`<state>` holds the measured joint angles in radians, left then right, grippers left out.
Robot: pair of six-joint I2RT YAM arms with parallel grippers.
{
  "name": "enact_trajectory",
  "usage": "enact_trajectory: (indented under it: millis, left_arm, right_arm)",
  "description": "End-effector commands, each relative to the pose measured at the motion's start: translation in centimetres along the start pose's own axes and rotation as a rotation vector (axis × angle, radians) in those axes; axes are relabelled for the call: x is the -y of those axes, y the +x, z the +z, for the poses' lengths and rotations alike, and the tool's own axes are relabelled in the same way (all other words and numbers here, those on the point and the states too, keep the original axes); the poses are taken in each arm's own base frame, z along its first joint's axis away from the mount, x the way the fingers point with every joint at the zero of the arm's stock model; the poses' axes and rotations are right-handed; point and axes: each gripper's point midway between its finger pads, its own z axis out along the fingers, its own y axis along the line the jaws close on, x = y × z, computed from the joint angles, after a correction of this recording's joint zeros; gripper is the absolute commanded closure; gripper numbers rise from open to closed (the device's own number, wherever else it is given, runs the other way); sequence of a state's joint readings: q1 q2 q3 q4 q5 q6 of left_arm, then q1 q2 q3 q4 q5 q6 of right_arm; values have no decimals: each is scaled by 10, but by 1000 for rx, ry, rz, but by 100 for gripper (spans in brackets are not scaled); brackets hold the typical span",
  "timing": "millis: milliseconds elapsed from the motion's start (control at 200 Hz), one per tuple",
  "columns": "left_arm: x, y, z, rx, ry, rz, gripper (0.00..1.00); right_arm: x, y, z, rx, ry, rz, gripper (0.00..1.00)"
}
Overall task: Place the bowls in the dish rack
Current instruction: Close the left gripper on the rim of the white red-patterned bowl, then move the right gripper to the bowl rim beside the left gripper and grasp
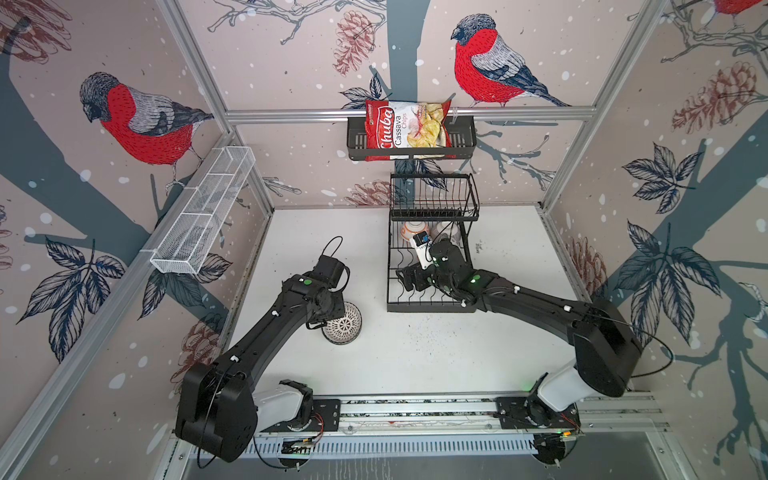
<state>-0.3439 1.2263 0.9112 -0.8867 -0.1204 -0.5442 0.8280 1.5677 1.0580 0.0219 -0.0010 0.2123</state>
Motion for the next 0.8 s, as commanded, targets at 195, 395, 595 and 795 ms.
enact_trajectory:
  millis: [195, 395, 595, 795]
  left_arm:
    - [32, -13, -21, 46, 163, 8, 56]
    - [29, -24, -32, 102, 154, -17, 56]
    - [26, -45, -39, 224, 159, -124, 55]
    - [23, -72, -60, 388, 216, -177, 53]
  right_arm:
    - [-7, -3, 2, 10, -33, 11, 8]
    - [-33, 4, 4, -52, -120, 2, 11]
    - [-74, 19, 12, -146, -150, -71, 13]
    - [-105, 29, 23, -180, -170, -126, 25]
